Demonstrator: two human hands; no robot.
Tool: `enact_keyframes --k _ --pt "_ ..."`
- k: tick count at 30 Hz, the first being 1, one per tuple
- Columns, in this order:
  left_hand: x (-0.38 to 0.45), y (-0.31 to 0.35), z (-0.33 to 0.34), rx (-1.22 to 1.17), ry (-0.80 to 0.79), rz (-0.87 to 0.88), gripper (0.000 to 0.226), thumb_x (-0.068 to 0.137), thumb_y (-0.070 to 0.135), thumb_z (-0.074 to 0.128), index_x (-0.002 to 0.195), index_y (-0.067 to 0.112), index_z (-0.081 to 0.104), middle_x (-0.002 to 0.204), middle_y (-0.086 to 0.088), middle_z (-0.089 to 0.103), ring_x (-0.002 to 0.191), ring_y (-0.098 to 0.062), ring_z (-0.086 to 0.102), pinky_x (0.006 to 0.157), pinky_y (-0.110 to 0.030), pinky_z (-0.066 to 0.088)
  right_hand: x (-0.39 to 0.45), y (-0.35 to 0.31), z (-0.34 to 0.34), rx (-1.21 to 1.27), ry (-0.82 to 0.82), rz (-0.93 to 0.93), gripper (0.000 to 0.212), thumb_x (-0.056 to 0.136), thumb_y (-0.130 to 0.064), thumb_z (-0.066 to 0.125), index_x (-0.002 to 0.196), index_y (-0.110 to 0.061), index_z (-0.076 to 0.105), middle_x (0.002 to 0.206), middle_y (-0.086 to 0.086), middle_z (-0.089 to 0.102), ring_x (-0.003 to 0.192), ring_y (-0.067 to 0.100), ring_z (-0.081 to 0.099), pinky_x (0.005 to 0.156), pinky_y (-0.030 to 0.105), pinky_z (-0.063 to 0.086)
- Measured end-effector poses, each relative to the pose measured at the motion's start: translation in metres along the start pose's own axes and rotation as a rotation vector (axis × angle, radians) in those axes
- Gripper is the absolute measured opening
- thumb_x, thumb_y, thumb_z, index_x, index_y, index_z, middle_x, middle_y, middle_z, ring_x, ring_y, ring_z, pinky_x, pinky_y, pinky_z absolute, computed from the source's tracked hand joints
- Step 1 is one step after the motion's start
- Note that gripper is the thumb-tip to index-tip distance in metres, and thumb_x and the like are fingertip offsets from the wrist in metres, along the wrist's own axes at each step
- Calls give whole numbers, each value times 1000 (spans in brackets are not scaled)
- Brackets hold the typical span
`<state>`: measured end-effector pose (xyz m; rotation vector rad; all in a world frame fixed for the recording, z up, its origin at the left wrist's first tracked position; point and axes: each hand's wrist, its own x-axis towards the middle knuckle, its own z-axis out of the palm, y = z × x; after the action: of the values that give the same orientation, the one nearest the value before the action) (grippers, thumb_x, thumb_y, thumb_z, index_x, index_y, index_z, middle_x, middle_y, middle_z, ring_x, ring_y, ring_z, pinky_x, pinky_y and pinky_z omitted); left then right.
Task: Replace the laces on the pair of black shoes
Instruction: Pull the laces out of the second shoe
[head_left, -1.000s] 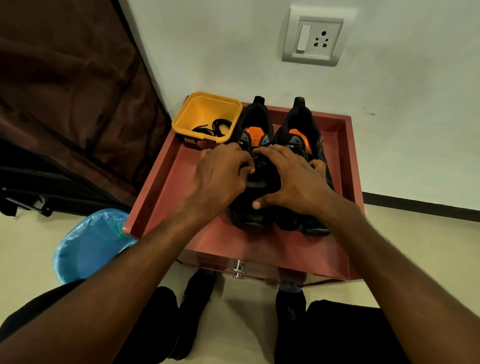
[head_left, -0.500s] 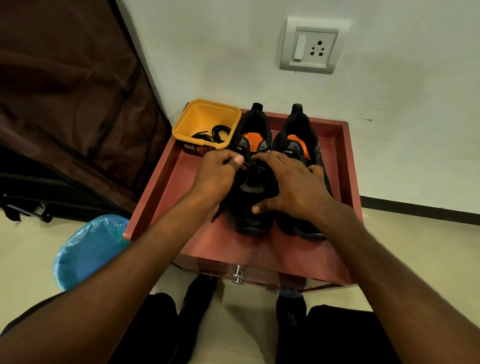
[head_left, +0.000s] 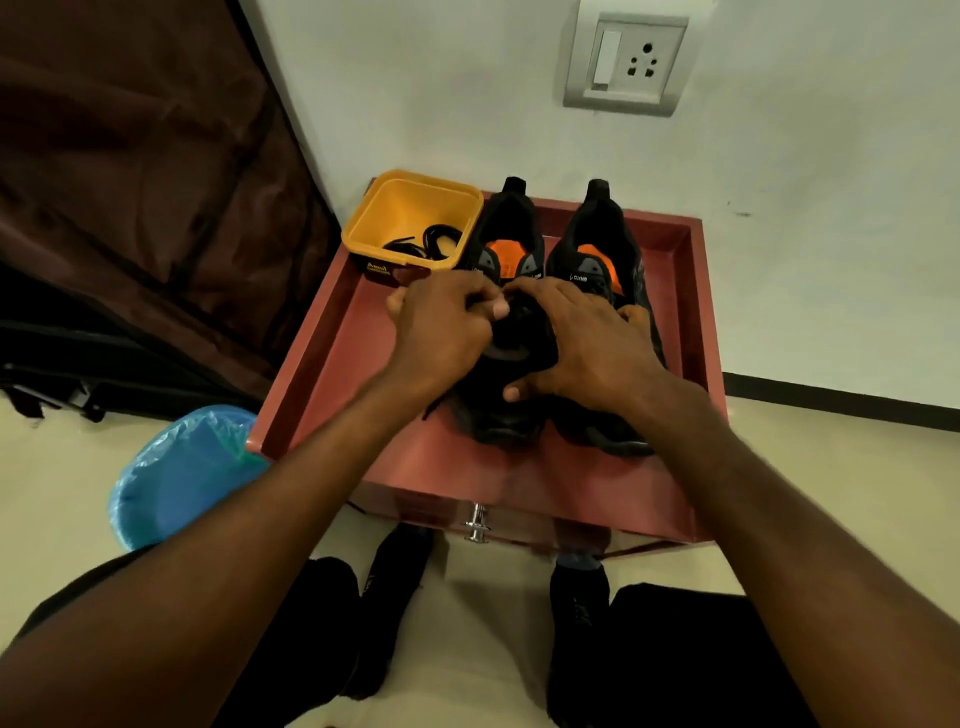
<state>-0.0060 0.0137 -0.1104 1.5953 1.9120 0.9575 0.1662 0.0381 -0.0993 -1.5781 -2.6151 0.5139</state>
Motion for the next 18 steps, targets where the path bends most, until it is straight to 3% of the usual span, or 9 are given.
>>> enact_keyframes --k 2,4,5,7,10,14,18 --pt "1 6 -4 -461 22 -168 16 97 19 65 84 16 75 81 4 73 77 -9 68 80 -38 58 1 1 -2 7 -4 10 120 61 -72 83 158 -46 18 166 -13 27 150 22 34 111 61 27" --pt "3 12 -6 -747 0 -286 23 103 13 59 84 12 70 79 -3 68 70 -12 62 64 -29 50 2 0 -4 8 -13 19 122 61 -72 84 159 -44 16 167 -12 27 150 23 33 112 61 27" --pt "3 14 -6 -763 -27 -300 23 104 13 57 83 11 68 78 -5 67 70 -13 60 61 -28 46 2 0 -5 1 -16 20 122 61 -71 84 159 -44 17 167 -12 27 150 23 34 112 61 27" --pt "0 15 -2 -487 -65 -203 21 104 19 59 86 12 67 79 -2 67 69 -11 61 60 -28 48 2 -1 -4 -10 -17 21 122 61 -69 86 159 -43 17 166 -12 28 150 23 34 113 60 27" --pt "-3 9 4 -42 -33 87 17 95 34 72 93 19 66 84 7 68 77 -6 66 65 -25 54 1 -1 -1 1 -15 26 121 64 -67 86 160 -41 17 166 -11 28 149 23 35 115 59 26" --pt "-6 8 7 484 -138 264 20 98 35 64 110 19 61 98 2 63 89 -22 65 80 -42 51 0 0 0 11 0 10 117 63 -67 85 157 -44 20 164 -12 31 146 23 39 113 59 27" --pt "-12 12 8 588 -33 319 19 102 28 55 118 21 64 99 3 53 99 -24 59 90 -42 35 1 -3 0 16 3 12 117 63 -66 86 157 -44 20 164 -12 31 146 24 39 113 60 26"
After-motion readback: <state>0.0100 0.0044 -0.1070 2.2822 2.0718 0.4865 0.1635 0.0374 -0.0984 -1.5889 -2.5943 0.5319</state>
